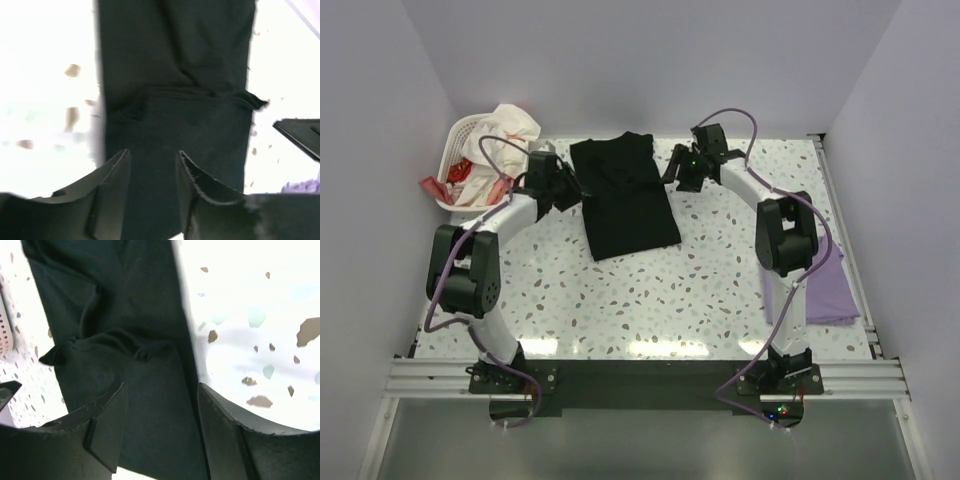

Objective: Fold and stack the t-shirts
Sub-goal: Fold the tshirt

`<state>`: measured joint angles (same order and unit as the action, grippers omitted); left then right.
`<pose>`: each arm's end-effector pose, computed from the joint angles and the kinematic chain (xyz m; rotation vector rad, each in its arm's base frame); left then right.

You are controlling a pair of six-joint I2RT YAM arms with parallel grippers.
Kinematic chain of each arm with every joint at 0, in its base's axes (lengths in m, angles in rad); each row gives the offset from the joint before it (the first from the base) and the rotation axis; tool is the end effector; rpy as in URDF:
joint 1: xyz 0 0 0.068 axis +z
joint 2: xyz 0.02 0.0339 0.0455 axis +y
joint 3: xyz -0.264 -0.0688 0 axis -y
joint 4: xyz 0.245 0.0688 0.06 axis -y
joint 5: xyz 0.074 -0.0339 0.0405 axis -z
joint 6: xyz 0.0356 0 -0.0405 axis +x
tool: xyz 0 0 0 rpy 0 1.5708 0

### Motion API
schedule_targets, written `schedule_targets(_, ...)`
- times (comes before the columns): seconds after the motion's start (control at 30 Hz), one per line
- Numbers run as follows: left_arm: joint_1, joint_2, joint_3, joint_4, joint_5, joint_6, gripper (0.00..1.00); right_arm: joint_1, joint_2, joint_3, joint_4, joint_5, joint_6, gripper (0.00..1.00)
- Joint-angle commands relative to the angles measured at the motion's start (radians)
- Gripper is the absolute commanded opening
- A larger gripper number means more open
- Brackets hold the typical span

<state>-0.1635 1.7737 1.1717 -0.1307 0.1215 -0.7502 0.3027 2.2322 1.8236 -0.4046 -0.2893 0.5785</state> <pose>0.3845 -0.0678 0.2097 -0.6247 2.2904 -0.5959 0.4791 0.1603 0.2010 0.1979 2.4691 0.7456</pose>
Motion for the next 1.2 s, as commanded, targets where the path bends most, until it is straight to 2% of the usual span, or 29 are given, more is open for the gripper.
schedule_targets(0.0,-0.097,-0.017,-0.02,0.088,0.004,-0.017,0.44,0.041,-0.114,-0.027,0.032,0.033,-0.049,0.6)
schedule_targets(0.03,-0.109,-0.004,-0.012,0.095,0.007,-0.023,0.4,0.05,-0.111,-0.027,0.036,0.035,-0.052,0.58)
schedule_targets(0.07,-0.119,0.031,0.011,0.094,0.009,-0.026,0.3,0.058,-0.103,-0.02,0.041,0.032,-0.052,0.52)
schedule_targets(0.17,-0.126,0.101,0.06,0.108,0.049,-0.037,0.18,0.059,-0.049,0.026,0.059,-0.022,-0.054,0.4)
schedule_targets(0.37,-0.116,0.24,0.14,0.302,0.193,-0.018,0.18,0.058,0.099,0.134,0.141,-0.143,-0.097,0.28)
schedule_targets(0.5,-0.065,0.308,0.152,0.312,0.171,-0.027,0.2,0.047,0.187,0.226,0.112,-0.114,-0.112,0.27)
schedule_targets(0.67,-0.018,0.329,0.092,0.355,0.178,-0.061,0.2,0.024,0.254,0.29,0.069,-0.077,-0.109,0.27)
schedule_targets(1.03,-0.014,0.355,0.068,0.341,0.15,-0.072,0.21,0.016,0.216,0.207,0.04,0.007,-0.108,0.28)
schedule_targets(1.17,-0.014,0.354,0.072,0.309,0.129,-0.069,0.21,0.016,0.153,0.16,0.05,0.062,-0.115,0.33)
